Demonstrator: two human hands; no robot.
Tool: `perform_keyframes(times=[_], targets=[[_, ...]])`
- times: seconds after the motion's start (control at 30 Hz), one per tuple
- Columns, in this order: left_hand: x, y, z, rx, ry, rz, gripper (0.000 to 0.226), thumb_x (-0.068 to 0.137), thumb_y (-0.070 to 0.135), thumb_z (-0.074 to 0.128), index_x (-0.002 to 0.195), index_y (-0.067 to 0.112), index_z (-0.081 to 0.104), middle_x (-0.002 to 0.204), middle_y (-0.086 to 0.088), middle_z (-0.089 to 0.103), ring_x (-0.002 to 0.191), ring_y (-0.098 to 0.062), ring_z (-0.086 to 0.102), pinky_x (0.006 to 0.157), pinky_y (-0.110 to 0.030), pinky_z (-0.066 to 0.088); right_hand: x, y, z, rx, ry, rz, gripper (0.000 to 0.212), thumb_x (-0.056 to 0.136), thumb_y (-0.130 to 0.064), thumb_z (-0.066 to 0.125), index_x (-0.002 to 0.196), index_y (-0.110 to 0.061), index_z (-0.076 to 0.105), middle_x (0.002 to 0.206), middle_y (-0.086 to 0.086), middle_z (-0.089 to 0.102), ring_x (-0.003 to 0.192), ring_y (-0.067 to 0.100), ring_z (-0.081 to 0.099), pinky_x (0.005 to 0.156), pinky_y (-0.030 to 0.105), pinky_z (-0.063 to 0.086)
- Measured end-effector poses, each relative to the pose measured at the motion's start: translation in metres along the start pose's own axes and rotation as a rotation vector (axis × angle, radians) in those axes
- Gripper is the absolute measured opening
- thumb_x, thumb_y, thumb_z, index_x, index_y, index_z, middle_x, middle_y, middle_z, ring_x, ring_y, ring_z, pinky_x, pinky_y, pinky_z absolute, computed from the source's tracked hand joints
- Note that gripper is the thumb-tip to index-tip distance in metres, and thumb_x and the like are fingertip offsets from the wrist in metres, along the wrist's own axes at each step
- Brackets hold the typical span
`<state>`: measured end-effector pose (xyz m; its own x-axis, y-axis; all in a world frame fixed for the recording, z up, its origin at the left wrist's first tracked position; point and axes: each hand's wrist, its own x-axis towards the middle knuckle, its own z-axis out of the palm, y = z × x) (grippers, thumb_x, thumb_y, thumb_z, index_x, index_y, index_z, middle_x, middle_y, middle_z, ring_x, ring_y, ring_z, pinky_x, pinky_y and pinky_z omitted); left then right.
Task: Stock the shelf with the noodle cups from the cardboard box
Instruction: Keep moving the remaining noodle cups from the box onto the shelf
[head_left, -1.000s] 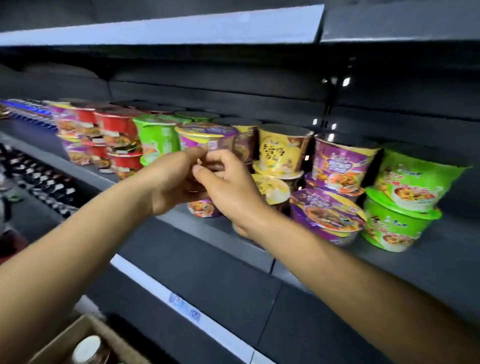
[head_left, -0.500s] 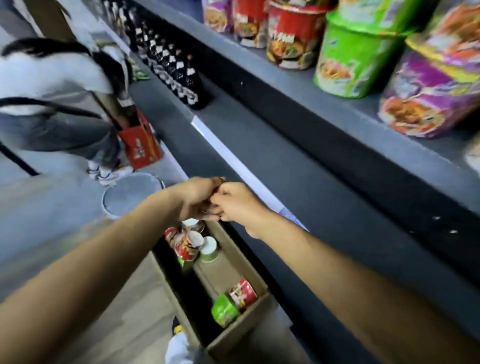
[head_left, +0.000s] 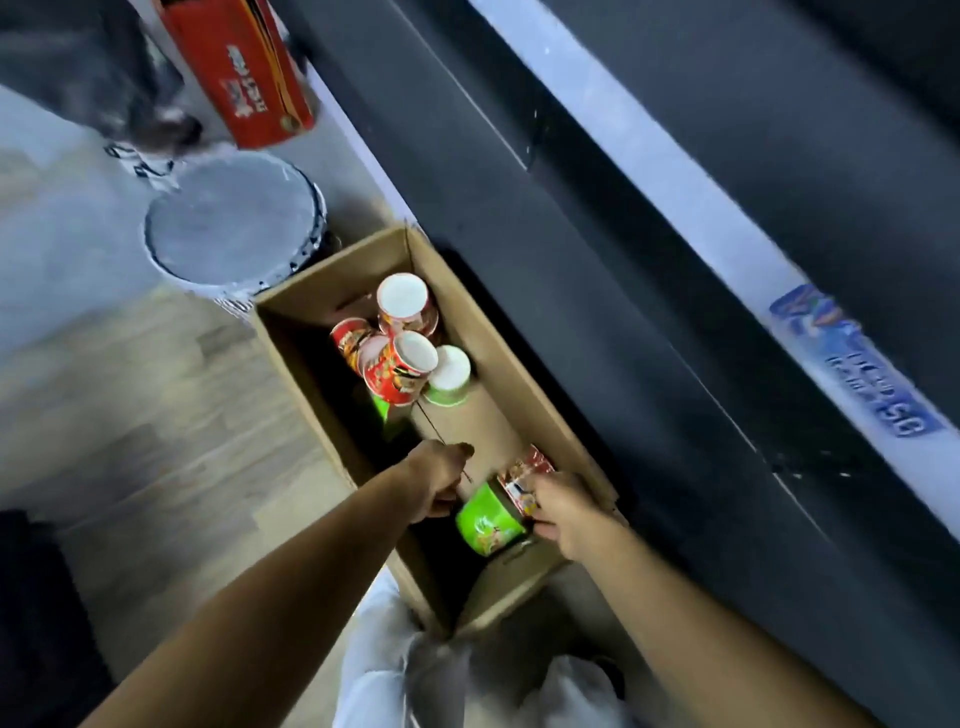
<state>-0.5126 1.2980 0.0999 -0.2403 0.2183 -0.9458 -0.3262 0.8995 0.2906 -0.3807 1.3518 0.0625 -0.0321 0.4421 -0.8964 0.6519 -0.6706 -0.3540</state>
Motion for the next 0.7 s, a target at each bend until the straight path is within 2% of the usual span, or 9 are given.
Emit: perform_keyframes(times=[0.07, 0.17, 0.23, 0.3, 0.37, 0.47, 0.57, 0.63, 0.7], targets=[[0.044, -0.016, 0.012, 0.019, 0.025, -0.032, 0.024, 0.097, 0.033, 0.049, 0.107, 0.011, 0.054, 0.105, -0.010, 0.053, 0.090, -0.024, 0.051, 0.077, -0.033, 0.042, 0.046, 0.022, 0.005, 0.014, 0.101, 0.045, 0.034, 0.087, -0.025, 0.057, 0.117, -0.010, 0.061, 0.118, 0.008, 0.064, 0.104, 0.026, 0.060, 0.090, 0.035, 0.050], [0.109, -0.039, 0.029, 0.019, 0.043, -0.087, 0.036, 0.095, 0.033, 0.053, 0.122, 0.008, 0.053, 0.110, -0.011, 0.051, 0.097, -0.027, 0.049, 0.082, -0.037, 0.041, 0.097, 0.041, 0.014, 0.105, 0.173, 0.118, 0.035, 0.093, -0.019, 0.052, 0.124, -0.003, 0.056, 0.123, 0.012, 0.059, 0.112, 0.027, 0.056, 0.092, 0.036, 0.045], [0.148, -0.053, 0.042, 0.033, 0.036, -0.126, 0.051, 0.093, 0.037, 0.056, 0.133, 0.007, 0.046, 0.127, -0.014, 0.050, 0.113, -0.033, 0.049, 0.090, -0.045, 0.042, 0.135, 0.055, 0.023, 0.167, 0.186, 0.141, 0.042, 0.094, -0.025, 0.052, 0.130, -0.005, 0.052, 0.129, 0.009, 0.055, 0.118, 0.027, 0.053, 0.098, 0.038, 0.044], [0.184, -0.067, 0.055, 0.036, 0.043, -0.182, 0.068, 0.089, 0.043, 0.060, 0.142, 0.006, 0.037, 0.144, -0.015, 0.040, 0.127, -0.040, 0.043, 0.098, -0.054, 0.040, 0.197, 0.084, 0.033, 0.186, 0.172, 0.134, 0.055, 0.084, -0.037, 0.055, 0.132, -0.011, 0.051, 0.131, 0.005, 0.056, 0.117, 0.026, 0.056, 0.100, 0.041, 0.046], [0.218, -0.079, 0.068, 0.005, 0.055, -0.237, 0.082, 0.086, 0.049, 0.063, 0.147, 0.006, 0.028, 0.151, -0.015, 0.032, 0.134, -0.041, 0.036, 0.102, -0.056, 0.035, 0.258, 0.119, 0.045, 0.189, 0.134, 0.188, 0.066, 0.071, -0.045, 0.055, 0.129, -0.014, 0.053, 0.129, 0.006, 0.059, 0.110, 0.027, 0.060, 0.096, 0.046, 0.050], [0.256, -0.097, 0.087, -0.028, 0.022, -0.281, 0.085, 0.091, 0.049, 0.055, 0.150, 0.002, 0.017, 0.155, -0.017, 0.022, 0.141, -0.035, 0.026, 0.112, -0.042, 0.026, 0.326, 0.158, 0.058, 0.194, 0.064, 0.285, 0.055, 0.076, -0.040, 0.054, 0.125, -0.014, 0.055, 0.122, 0.005, 0.062, 0.104, 0.026, 0.062, 0.093, 0.047, 0.051], [0.283, -0.116, 0.104, 0.004, 0.067, -0.330, 0.103, 0.079, 0.055, 0.067, 0.151, 0.013, 0.006, 0.153, -0.021, 0.022, 0.137, -0.042, 0.028, 0.108, -0.050, 0.031, 0.317, 0.151, 0.065, 0.165, 0.050, 0.314, 0.062, 0.079, -0.047, 0.055, 0.132, -0.015, 0.052, 0.128, 0.008, 0.059, 0.106, 0.026, 0.061, 0.094, 0.046, 0.049], [0.296, -0.128, 0.114, -0.053, 0.129, -0.355, 0.119, 0.064, 0.059, 0.078, 0.148, 0.016, 0.005, 0.146, -0.022, 0.031, 0.131, -0.044, 0.036, 0.102, -0.055, 0.036, 0.297, 0.138, 0.067, 0.157, 0.041, 0.320, 0.043, 0.092, -0.037, 0.049, 0.127, -0.012, 0.054, 0.123, 0.011, 0.060, 0.106, 0.028, 0.061, 0.092, 0.044, 0.051], [0.308, -0.136, 0.125, -0.154, 0.133, -0.351, 0.124, 0.055, 0.060, 0.081, 0.145, 0.020, 0.007, 0.138, -0.023, 0.042, 0.124, -0.042, 0.045, 0.100, -0.055, 0.041, 0.285, 0.128, 0.068, 0.148, 0.043, 0.343, 0.035, 0.096, -0.029, 0.042, 0.121, -0.010, 0.056, 0.116, 0.013, 0.063, 0.099, 0.028, 0.063, 0.083, 0.041, 0.053]])
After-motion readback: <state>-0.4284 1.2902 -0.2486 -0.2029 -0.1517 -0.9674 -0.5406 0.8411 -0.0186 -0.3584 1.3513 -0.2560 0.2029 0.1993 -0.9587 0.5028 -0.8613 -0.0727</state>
